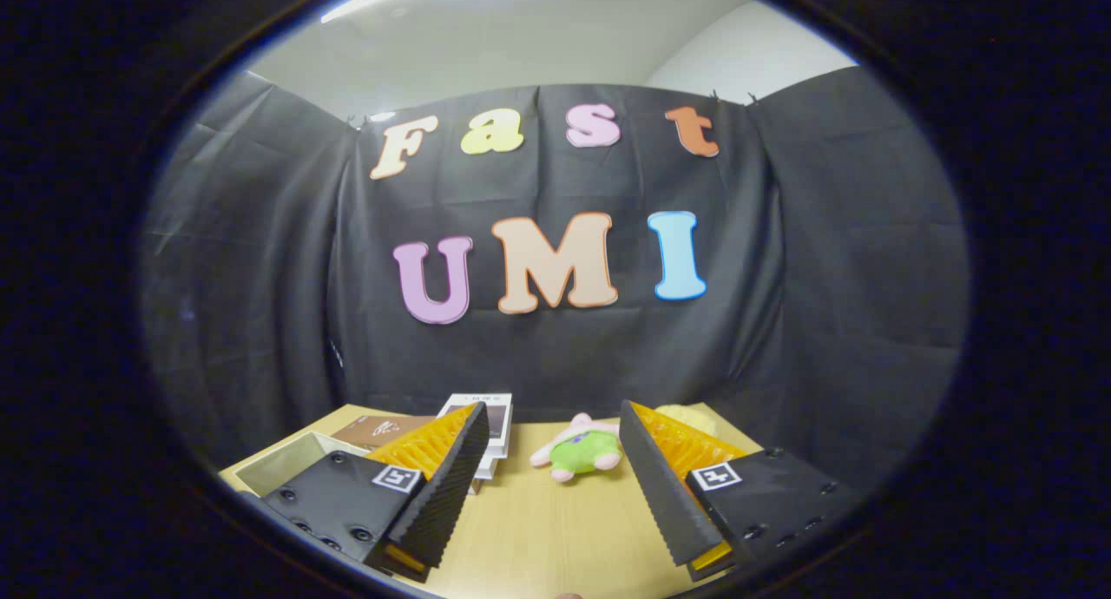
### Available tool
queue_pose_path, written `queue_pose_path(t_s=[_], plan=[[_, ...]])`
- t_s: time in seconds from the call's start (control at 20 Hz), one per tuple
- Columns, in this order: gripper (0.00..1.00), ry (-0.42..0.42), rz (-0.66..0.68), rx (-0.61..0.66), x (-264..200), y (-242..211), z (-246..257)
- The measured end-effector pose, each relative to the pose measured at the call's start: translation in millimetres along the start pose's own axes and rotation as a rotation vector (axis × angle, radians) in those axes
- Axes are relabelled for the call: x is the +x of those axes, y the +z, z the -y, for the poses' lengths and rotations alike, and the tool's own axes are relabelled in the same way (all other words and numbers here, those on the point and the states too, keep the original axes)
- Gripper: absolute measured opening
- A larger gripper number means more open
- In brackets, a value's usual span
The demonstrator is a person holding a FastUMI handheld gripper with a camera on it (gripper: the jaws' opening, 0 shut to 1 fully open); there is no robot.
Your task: Open the storage box then place both shoes into the box .Put the left shoe in first, then the right shoe, with the right side of both shoes facing outward in a uniform manner.
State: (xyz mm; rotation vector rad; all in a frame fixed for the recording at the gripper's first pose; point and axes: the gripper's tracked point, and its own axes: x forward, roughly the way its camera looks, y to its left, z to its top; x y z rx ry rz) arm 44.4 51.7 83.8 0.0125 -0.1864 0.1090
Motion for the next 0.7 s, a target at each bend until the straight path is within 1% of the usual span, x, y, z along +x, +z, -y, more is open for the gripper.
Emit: queue_pose_path(t_s=[0.1,0.3,0.45,0.7], plan=[[0.97,-0.008,0.013,-0.013,-6,-1,9],[0.97,0.015,0.025,-0.039,-14,0,15],[0.97,0.002,0.017,-0.066,-20,-3,20],[0.97,0.017,-0.019,-0.086,-27,-14,17]])
